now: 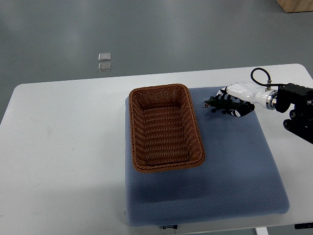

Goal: Place crocodile in brown basket with right hand
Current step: 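Lift the crocodile and carry it over the brown woven basket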

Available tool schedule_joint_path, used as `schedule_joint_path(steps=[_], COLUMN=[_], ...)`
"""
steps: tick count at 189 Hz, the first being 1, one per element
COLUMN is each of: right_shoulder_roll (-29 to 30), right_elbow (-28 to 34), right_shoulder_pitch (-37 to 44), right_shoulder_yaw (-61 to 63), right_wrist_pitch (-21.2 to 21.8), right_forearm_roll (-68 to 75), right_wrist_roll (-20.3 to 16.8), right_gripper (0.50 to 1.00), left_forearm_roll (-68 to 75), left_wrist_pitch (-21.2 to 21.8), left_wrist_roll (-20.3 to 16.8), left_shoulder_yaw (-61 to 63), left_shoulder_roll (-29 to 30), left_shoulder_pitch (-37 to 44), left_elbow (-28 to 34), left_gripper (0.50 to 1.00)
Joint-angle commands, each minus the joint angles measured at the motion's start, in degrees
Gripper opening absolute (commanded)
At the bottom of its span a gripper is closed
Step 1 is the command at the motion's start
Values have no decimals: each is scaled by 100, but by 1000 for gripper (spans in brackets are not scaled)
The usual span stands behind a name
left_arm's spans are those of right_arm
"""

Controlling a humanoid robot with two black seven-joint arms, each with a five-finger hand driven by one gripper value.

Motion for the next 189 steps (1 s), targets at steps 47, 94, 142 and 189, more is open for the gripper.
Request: schedule_joint_path(steps=[47,94,142,189], right_shoulder_roll=[-18,123,518,782], right_elbow=[694,1318,1415,1362], right_shoulder_pitch=[716,1050,1076,970], right_shoulder_yaw=[5,-21,-206,-680], right_wrist_pitch=[-72,-151,-151,-151], right_forearm_roll=[11,-16,-24,-86], right_wrist_roll=[37,108,266,257], right_gripper=[500,500,500,500], left_forearm_roll=[0,0,0,0], left_wrist_pitch=[3,-5,3,3], left_wrist_roll=[-1,-1,8,-1], left_shoulder_yaw=[-2,7,-2,-2], left_shoulder_roll=[0,0,0,0], left_shoulder_pitch=[0,0,0,0], left_elbow=[0,0,0,0], left_gripper=[1000,1000,1000,1000])
